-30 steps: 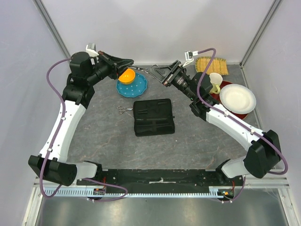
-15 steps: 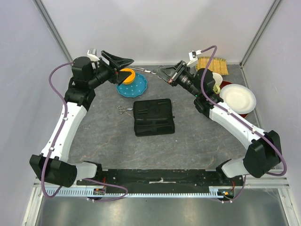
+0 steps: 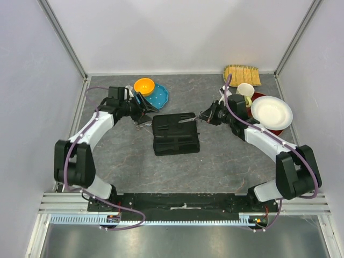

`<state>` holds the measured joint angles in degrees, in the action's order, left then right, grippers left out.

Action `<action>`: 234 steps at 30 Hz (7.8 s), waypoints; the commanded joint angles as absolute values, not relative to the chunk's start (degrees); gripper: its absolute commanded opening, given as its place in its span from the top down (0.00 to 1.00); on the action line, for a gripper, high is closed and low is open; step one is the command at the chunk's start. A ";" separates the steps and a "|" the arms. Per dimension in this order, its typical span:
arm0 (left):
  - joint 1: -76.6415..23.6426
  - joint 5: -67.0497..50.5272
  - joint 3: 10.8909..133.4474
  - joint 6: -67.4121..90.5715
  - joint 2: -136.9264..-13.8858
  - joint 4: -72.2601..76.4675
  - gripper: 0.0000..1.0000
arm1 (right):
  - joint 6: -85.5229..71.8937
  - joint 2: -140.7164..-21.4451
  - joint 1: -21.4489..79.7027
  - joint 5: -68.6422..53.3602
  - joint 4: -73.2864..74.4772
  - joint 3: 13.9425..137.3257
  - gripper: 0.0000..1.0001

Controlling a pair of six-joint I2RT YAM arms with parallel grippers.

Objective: Sort the hair-cutting tools

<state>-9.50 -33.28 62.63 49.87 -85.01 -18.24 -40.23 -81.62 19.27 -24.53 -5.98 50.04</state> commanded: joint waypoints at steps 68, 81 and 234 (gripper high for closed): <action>-12.13 -33.58 76.20 37.44 -119.88 -16.79 0.43 | -51.52 -120.59 14.59 -50.28 -56.81 46.14 0.97; -12.13 -31.90 76.29 36.74 -117.51 -17.49 0.43 | -24.62 -104.69 14.59 -26.93 -2.22 53.96 0.19; -16.96 -20.57 64.51 36.12 -108.11 -22.24 0.37 | -59.23 -105.12 34.89 16.53 20.65 67.41 0.73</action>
<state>-16.23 -20.03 66.30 34.96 -107.79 -21.12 -55.83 -106.59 34.79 13.80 21.41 67.94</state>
